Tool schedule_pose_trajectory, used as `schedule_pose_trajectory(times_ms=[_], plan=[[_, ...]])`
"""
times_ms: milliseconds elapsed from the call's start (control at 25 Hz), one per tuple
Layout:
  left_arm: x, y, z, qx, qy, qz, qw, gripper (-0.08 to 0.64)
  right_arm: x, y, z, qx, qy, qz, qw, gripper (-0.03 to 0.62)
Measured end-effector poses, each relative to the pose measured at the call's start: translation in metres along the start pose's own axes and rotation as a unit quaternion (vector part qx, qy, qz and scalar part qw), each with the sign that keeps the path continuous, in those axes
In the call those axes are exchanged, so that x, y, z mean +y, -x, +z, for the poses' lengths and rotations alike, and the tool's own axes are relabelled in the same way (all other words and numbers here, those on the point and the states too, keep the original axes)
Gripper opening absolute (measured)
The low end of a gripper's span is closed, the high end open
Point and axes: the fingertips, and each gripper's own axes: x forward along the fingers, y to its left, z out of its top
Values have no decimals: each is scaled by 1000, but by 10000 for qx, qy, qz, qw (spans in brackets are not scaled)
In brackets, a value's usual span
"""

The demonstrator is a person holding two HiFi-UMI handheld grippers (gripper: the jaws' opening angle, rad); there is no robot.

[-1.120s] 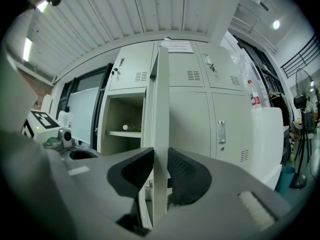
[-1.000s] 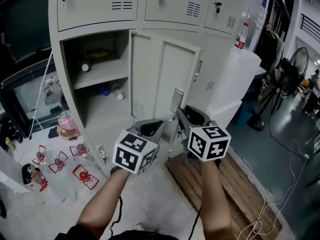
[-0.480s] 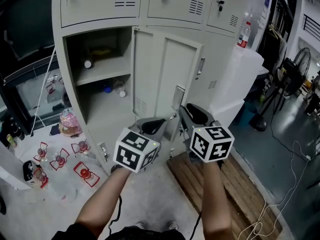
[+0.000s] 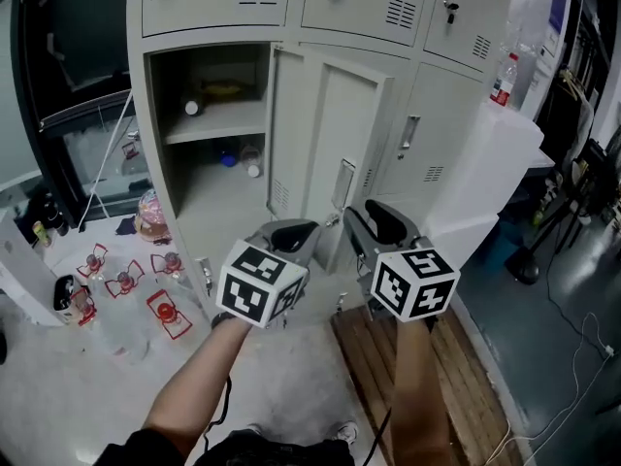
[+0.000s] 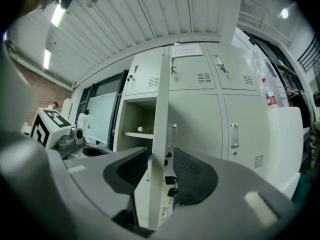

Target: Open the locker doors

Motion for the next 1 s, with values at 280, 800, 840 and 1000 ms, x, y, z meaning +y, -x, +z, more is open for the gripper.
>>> schedule_pose_trajectory(times_ms=[280,800,840,1000], plan=[[6,-2,6,8,103,858,9963,3,-7,-1,7,-98,-60,783,9969,172],[12,-3,12,155,192,2156,9762,3,-33,-5,18,-296,-253,1803,9828,189],[10,-3,12,175,199,2213,9749,3,-35,-4,18,-287,-256,1853,9819,193],[7,-5,12,205,212,2341,9718,3,-42,-6,19,-284,-267,1942,9802,201]])
